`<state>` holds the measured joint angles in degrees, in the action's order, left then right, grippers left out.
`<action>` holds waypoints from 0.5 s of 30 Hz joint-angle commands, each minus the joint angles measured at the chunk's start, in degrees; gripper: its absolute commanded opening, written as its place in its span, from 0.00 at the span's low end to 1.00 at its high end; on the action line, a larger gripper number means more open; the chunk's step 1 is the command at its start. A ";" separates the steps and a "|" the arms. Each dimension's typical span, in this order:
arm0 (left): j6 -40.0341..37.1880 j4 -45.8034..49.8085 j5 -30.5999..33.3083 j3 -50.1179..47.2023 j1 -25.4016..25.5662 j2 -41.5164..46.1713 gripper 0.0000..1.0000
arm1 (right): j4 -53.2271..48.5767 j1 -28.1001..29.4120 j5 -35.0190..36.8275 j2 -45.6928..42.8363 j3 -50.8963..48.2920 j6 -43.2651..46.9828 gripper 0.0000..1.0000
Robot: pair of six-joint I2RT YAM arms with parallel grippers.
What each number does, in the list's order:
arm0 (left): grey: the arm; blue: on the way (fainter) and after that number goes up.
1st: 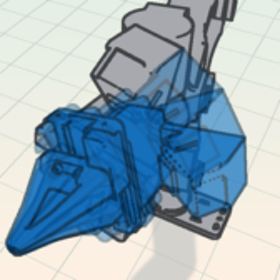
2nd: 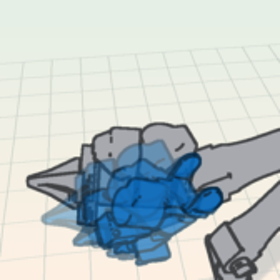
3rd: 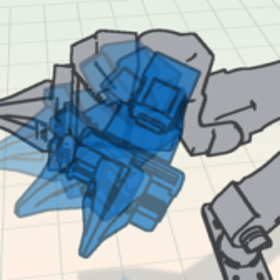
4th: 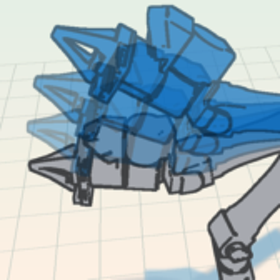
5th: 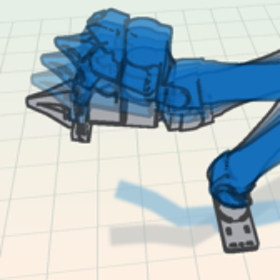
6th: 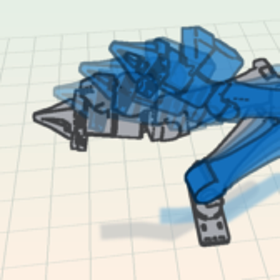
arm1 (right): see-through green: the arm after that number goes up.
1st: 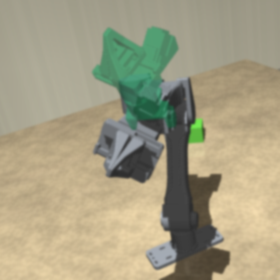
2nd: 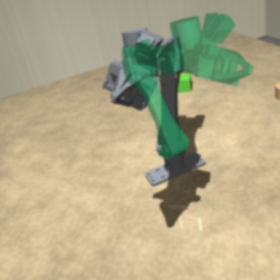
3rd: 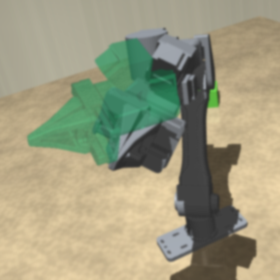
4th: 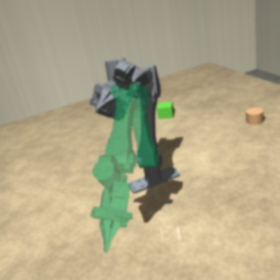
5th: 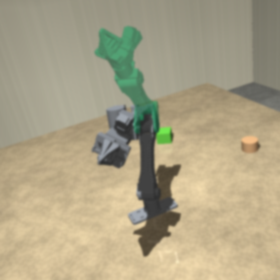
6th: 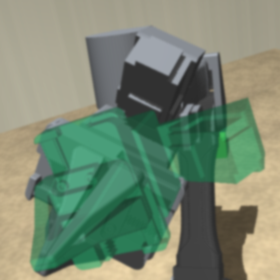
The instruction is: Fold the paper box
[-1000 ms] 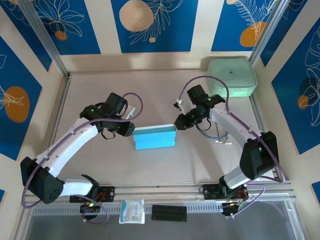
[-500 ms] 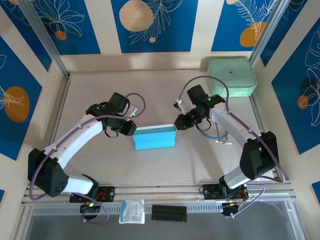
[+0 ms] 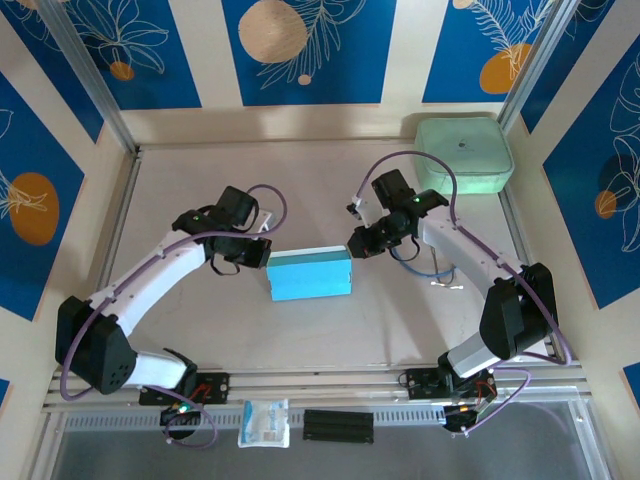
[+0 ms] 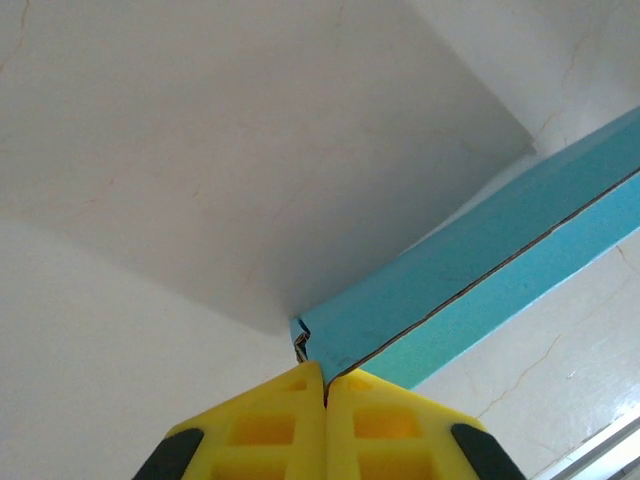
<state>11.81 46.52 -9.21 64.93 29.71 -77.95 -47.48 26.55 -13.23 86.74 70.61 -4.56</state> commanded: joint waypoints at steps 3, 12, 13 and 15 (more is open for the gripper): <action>5.07 -1.69 -3.27 -2.12 -0.10 2.07 0.05 | 2.39 2.10 -1.53 -2.13 -1.65 -3.24 0.07; 8.18 -4.61 -4.56 -1.59 -0.11 2.98 0.03 | 3.12 3.64 0.85 -3.35 -1.91 -3.93 0.07; 8.03 -4.77 -4.67 -1.39 -0.10 2.83 0.03 | 3.09 3.83 1.24 -3.41 -1.84 -3.88 0.07; 7.64 -4.68 -4.42 -0.92 -0.15 2.63 0.03 | 2.84 4.04 1.96 -3.32 -1.54 -3.84 0.07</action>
<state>18.63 45.21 -9.50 63.13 29.47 -76.23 -45.82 29.26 -9.96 84.64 68.93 -7.97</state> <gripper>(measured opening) 0.054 0.071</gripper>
